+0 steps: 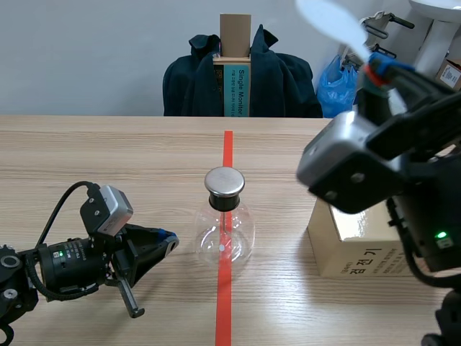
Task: Do the electroscope experiment.
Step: 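Bring the plate to the electroscope and point at the metal foil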
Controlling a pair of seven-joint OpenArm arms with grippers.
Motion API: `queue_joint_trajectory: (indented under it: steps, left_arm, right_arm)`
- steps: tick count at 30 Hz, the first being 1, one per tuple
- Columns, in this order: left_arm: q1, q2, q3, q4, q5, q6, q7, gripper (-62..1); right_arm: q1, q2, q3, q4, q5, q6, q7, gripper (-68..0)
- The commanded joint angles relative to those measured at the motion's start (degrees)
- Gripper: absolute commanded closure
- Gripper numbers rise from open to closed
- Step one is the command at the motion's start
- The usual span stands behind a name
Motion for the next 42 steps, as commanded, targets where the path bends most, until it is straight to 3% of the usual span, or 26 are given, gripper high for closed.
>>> queue_joint_trajectory:
  steps: [1,6,21,30,34,42]
  left_arm:
    - [-0.33,0.31,-0.09,1.03,-0.55,-0.09,-1.01,-2.8]
    - [-0.33,0.31,-0.09,0.98,-0.55,-0.09,-0.98,-2.8]
    - [-0.31,0.33,-0.09,0.76,-0.55,-0.09,-0.94,-2.8]
    - [-0.17,0.33,-0.11,0.76,-0.55,-0.07,-0.98,-2.8]
    - [0.00,0.33,-0.11,0.76,-0.55,-0.07,-0.98,-2.8]
    - [0.02,0.33,-0.11,0.76,-0.55,-0.07,-0.94,-2.8]
  right_arm:
    - [0.07,0.33,-0.02,-0.76,-0.74,0.57,-0.04,-0.8]
    - [0.15,0.31,-2.54,-4.42,-2.80,3.80,-0.02,-0.8]
    - [4.94,0.28,-4.07,-18.25,-4.85,3.78,-1.09,-0.8]
    - [6.93,0.13,-4.07,-19.28,-4.85,3.80,-0.79,-0.8]
    - [7.39,0.15,-4.07,-19.34,-4.85,5.33,1.27,-0.8]
    - [7.37,0.15,-4.07,-19.34,-5.97,5.31,7.34,-0.8]
